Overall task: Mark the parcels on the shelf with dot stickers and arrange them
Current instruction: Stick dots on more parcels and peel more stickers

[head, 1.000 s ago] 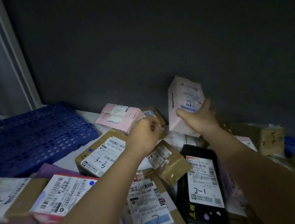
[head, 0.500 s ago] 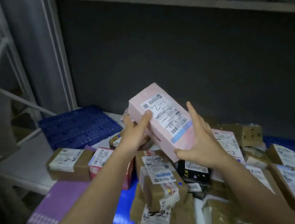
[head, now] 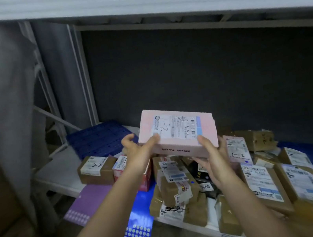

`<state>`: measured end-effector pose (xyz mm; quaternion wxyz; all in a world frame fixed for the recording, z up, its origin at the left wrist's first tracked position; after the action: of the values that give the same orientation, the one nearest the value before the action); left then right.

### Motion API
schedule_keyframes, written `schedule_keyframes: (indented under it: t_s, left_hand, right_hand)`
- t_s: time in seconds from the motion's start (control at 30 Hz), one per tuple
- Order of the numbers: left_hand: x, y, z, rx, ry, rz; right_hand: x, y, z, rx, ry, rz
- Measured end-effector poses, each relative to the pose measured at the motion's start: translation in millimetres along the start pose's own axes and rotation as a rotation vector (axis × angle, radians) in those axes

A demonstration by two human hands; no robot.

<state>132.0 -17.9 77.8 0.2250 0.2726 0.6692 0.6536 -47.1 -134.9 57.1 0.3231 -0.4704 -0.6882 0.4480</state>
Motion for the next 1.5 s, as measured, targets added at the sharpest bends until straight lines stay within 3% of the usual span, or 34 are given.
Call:
schedule_keyframes:
  t_s: [0.07, 0.17, 0.33, 0.5, 0.67, 0.9, 1.13, 1.3, 1.5]
  left_hand:
    - [-1, 5, 14, -0.213, 0.065, -0.105]
    - [-2, 8, 9, -0.471, -0.091, -0.23]
    - [9, -13, -14, -0.513, -0.515, -0.012]
    - [16, -37, -24, -0.416, -0.687, 0.138]
    - [9, -56, -36, -0.333, -0.583, 0.163]
    - [-13, -77, -44, -0.317, -0.45, 0.206]
    - [-24, -95, -44, -0.263, -0.346, 0.32]
    - [-9, -93, -37, -0.356, -0.538, 0.35]
    - [-23, -90, -48, -0.466, -0.442, 0.308]
  right_hand:
    - [-2, 1, 8, 0.126, -0.014, -0.022]
    - [-3, 2, 13, 0.277, -0.098, -0.041]
    - [-7, 1, 16, 0.366, -0.24, -0.052]
    - [-15, -3, 24, 0.338, -0.27, -0.088]
    - [-16, 12, 30, 0.23, -0.115, -0.084]
    - [8, 58, 32, 0.212, -0.226, -0.224]
    - [5, 61, 42, 0.357, -0.147, -0.17]
    - [0, 72, 46, 0.453, -0.1, -0.234]
    - [-25, 73, 46, 0.641, -0.046, -0.272]
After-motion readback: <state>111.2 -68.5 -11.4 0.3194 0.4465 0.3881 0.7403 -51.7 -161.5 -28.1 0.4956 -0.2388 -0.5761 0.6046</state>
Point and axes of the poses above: each hand's wrist, its own x-axis away from the middle knuckle, its own z-axis out of the back of the hand, y = z × x, the point moved 6 cm from there along -x, towards the middle knuckle, and after that the axes turned 1 degree about -x, right-handed, at the moved point
